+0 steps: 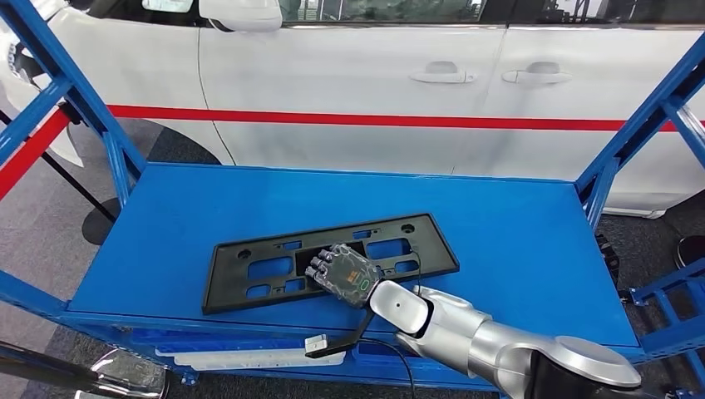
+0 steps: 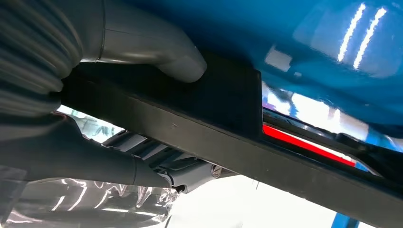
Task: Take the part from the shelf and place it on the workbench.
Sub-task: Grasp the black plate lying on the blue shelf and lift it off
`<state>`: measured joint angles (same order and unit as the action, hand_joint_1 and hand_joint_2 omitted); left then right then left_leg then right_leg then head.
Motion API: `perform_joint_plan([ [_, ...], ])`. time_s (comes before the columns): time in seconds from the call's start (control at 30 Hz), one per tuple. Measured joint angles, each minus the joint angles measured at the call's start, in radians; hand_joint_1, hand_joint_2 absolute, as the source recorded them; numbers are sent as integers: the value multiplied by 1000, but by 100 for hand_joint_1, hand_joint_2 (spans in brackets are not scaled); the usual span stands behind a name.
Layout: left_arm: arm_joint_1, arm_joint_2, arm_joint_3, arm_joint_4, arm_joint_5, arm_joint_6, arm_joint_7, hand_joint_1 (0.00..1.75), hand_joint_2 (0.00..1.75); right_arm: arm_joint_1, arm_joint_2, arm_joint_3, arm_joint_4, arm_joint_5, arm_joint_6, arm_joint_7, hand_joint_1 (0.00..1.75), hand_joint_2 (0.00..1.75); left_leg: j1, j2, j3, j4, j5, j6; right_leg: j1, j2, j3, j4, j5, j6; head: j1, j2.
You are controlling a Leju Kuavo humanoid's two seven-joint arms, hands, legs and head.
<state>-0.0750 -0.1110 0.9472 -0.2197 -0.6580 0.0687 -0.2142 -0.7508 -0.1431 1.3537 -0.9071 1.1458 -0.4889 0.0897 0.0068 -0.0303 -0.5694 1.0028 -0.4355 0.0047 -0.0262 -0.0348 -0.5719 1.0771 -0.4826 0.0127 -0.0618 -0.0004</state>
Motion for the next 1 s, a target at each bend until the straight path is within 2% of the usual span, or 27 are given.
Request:
perform_joint_plan([
  [0.03,0,0,0,0,0,-3,-5,0,0,0,2,1,0,-1,0,1,141,175,-2,1,-5,4,-1,-6,3,-7,11,-32,6,-4,0,0],
  [0.1,1,0,0,0,-1,-16,-28,0,0,-1,5,2,0,-7,-3,4,148,175,-4,3,-11,7,-1,-18,8,-8,11,-48,-1,-12,0,0],
  [0.17,1,0,0,0,-3,-37,-66,0,0,-1,5,3,0,-17,-9,8,155,175,-1,6,-16,19,-11,-29,5,-8,11,-51,3,-22,0,0],
  [0.23,-1,-1,0,0,-4,-60,-109,0,0,-2,4,1,3,-27,-21,8,158,175,1,9,-49,95,-62,-42,3,-13,12,-57,7,-33,0,0],
  [0.3,0,-2,0,0,-4,-79,-140,0,0,-2,1,-2,10,-39,-34,0,159,175,2,11,-112,228,-126,-51,5,-15,11,-57,7,-37,0,0],
  [0.33,1,-2,0,0,-4,-86,-150,0,0,-2,-1,-4,15,-46,-40,-6,159,175,3,12,-135,277,-141,-53,7,-15,11,-57,7,-38,0,0],
  [0.37,2,-2,0,0,-4,-91,-155,0,0,-2,-2,-6,19,-53,-45,-12,159,175,3,12,-143,292,-136,-54,8,-15,12,-57,7,-38,0,0],
  [0.4,2,-2,0,0,-4,-94,-159,0,0,-2,-3,-10,21,-62,-51,-19,159,175,3,12,-132,267,-112,-52,8,-15,13,-57,7,-38,0,0],
  [0.47,1,-2,0,0,-5,-99,-168,0,0,-2,-3,-26,25,-104,-66,-48,159,175,3,7,-70,132,-42,-45,8,-13,16,-57,6,-35,0,0],
  [0.53,1,-3,0,0,-7,-102,-186,0,0,-1,-6,-58,27,-196,-76,-119,159,175,-1,-1,-25,28,-3,-31,11,-9,17,-55,4,-26,0,0],
  [0.6,1,-4,0,0,-8,-103,-202,0,0,0,-16,-113,28,-304,-74,-228,159,175,-6,-3,-22,9,1,-16,13,-8,17,-57,5,-13,0,0],
  [0.63,1,-5,0,0,-8,-104,-206,0,0,1,-23,-146,27,-353,-66,-283,159,175,-3,-2,-21,6,4,-8,13,-8,18,-58,5,-7,0,0],
  [0.7,-1,-7,1,0,-8,-105,-209,0,0,5,-38,-217,13,-460,-29,-392,159,175,2,-4,-14,-4,12,6,13,-1,11,-37,-15,2,0,0],
  [0.73,-3,-8,2,0,-8,-105,-208,0,0,12,-47,-255,-6,-532,5,-450,159,175,6,-5,-10,-8,16,12,12,5,-4,2,-40,4,0,0],
  [0.8,-7,-8,5,0,-8,-105,-206,0,0,35,-79,-342,-85,-705,95,-558,159,175,6,-7,-9,-9,17,17,11,18,-59,131,-103,5,0,0],
  [0.83,-7,-8,7,0,-7,-107,-206,0,0,48,-99,-387,-138,-789,146,-593,159,175,5,-8,-8,-8,17,18,10,21,-84,188,-121,6,0,0],
  [0.87,-7,-8,10,0,-7,-108,-205,0,0,60,-117,-428,-195,-868,198,-616,159,175,5,-9,-7,-8,16,18,10,22,-96,216,-122,6,0,0],
  [0.9,-8,-8,13,0,-7,-110,-205,0,0,74,-131,-466,-250,-941,251,-627,159,175,5,-9,-6,-8,16,19,10,22,-89,201,-103,5,0,0],
  [0.93,-8,-8,16,0,-6,-111,-205,0,0,90,-142,-502,-307,-1010,302,-633,159,175,4,-9,-5,-7,16,19,11,21,-63,147,-70,1,0,0],
  [1.0,-8,-8,23,0,-4,-112,-205,0,0,125,-154,-567,-411,-1115,381,-640,159,175,0,-8,-6,-4,14,16,16,5,6,5,-12,-10,0,0],
])
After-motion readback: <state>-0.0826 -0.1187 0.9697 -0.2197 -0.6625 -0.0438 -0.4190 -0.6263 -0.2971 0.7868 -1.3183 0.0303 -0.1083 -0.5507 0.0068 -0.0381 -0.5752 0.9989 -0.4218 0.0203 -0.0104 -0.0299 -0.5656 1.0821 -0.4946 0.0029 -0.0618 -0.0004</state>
